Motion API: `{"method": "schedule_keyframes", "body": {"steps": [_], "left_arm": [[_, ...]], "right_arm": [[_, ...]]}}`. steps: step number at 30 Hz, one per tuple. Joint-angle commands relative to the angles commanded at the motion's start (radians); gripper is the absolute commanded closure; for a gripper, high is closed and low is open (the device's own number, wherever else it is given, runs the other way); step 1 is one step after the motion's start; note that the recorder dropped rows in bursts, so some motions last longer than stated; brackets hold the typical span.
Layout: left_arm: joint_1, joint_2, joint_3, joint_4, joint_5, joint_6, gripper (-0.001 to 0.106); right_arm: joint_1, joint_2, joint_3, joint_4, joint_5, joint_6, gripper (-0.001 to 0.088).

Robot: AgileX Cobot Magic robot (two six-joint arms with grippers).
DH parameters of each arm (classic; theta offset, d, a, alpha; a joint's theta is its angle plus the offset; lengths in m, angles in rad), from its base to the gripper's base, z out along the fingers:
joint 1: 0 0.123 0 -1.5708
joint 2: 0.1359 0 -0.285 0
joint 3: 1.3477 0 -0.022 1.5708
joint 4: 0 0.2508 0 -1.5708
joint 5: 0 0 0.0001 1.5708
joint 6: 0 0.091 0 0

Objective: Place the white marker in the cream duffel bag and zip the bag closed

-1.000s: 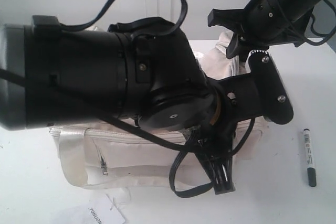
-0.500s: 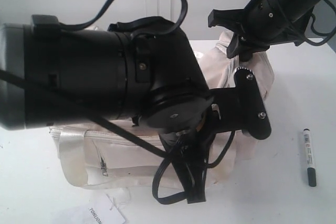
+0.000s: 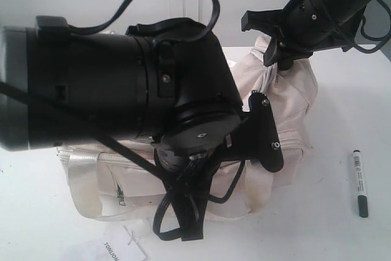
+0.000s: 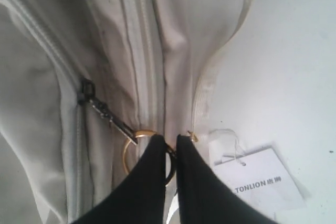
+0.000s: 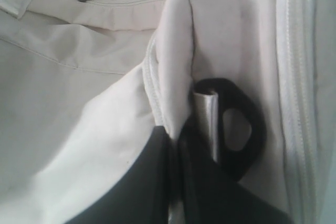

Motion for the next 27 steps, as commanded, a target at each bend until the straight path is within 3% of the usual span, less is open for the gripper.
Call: {"method": "schedule_keyframes", "body": {"steps": [27], "left_arm": [[0.002,0.000,0.000,0.034,0.151,0.076,0.105]], "right_arm": [[0.000,0.000,0.000,-0.049,0.024,0.000,0.0868]]}}
